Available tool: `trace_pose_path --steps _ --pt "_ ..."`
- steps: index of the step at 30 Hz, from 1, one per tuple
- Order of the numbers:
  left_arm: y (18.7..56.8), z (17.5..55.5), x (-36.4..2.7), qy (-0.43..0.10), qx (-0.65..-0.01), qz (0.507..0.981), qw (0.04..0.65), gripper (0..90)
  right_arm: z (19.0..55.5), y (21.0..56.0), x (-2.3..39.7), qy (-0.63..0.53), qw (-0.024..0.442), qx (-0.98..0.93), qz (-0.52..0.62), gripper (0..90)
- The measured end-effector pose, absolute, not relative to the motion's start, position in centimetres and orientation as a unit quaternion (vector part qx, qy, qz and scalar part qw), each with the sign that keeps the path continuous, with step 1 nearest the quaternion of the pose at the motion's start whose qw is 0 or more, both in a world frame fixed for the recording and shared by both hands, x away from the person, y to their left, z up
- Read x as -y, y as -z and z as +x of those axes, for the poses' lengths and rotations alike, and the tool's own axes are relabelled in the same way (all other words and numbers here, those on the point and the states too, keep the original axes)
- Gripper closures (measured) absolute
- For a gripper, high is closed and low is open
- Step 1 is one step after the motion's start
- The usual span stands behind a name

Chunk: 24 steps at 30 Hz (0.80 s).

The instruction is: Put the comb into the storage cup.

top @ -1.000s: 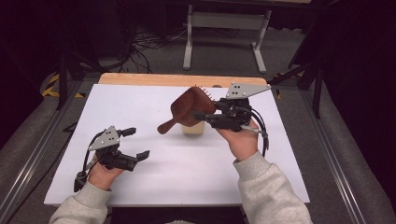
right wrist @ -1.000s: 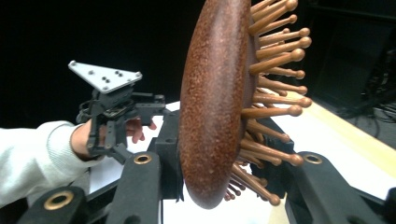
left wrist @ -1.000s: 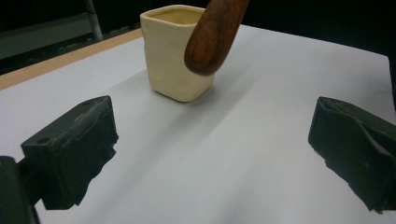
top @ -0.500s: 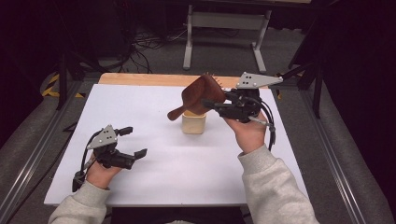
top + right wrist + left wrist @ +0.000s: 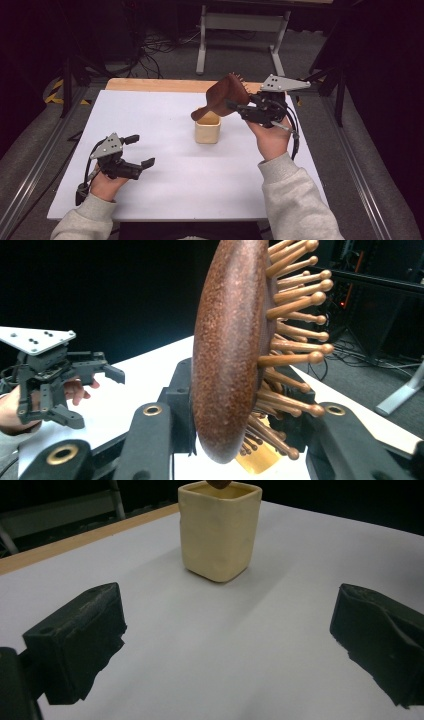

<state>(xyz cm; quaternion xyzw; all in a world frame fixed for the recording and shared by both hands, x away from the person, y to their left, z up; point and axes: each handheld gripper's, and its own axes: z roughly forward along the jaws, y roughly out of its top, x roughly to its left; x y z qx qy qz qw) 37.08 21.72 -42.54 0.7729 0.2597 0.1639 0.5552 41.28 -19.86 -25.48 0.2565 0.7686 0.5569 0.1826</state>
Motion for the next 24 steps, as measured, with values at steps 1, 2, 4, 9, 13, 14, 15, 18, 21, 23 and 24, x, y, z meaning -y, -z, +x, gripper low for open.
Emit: trace_pose_path --steps 1,2,4,9,13,14,15,18,21,23,24 --pt "42.5 37.1 -21.7 -0.163 -0.260 0.773 0.556 2.3 41.4 25.5 20.0 -0.557 0.182 -0.768 0.258 60.6" --pt "42.5 37.1 -21.7 -0.163 -0.260 0.773 0.556 2.3 41.5 25.5 20.1 -0.557 0.184 -0.766 0.262 60.6" --pt "42.5 37.1 -21.7 -0.163 -0.260 0.773 0.556 2.3 41.5 25.6 20.3 -0.554 0.192 -0.765 0.266 60.6" --pt "42.5 37.1 -21.8 -0.162 -0.260 0.772 0.557 2.3 42.0 25.8 20.8 -0.548 0.199 -0.761 0.283 60.5" --pt "42.5 37.1 -21.8 -0.161 -0.261 0.771 0.558 2.4 42.1 26.0 20.9 -0.545 0.202 -0.760 0.290 60.5" --pt "42.5 37.1 -21.8 -0.160 -0.262 0.771 0.558 2.4 42.2 26.0 20.9 -0.544 0.204 -0.760 0.290 60.5" --pt "42.5 37.0 -21.8 -0.160 -0.262 0.771 0.558 2.4 42.2 26.1 20.9 -0.543 0.203 -0.761 0.292 60.5" --pt "42.5 37.0 -21.8 -0.160 -0.261 0.771 0.558 2.4 42.5 26.4 20.9 -0.535 0.207 -0.763 0.296 60.5" --pt "42.5 37.0 -21.8 -0.161 -0.262 0.771 0.558 2.4 42.6 26.5 20.9 -0.531 0.210 -0.765 0.298 60.4" --pt "42.5 37.1 -21.8 -0.161 -0.261 0.771 0.557 2.4 42.7 26.5 20.9 -0.532 0.210 -0.764 0.299 60.4" --pt "42.5 37.0 -21.8 -0.161 -0.261 0.772 0.557 2.4 42.7 26.6 20.9 -0.533 0.210 -0.763 0.300 60.4"
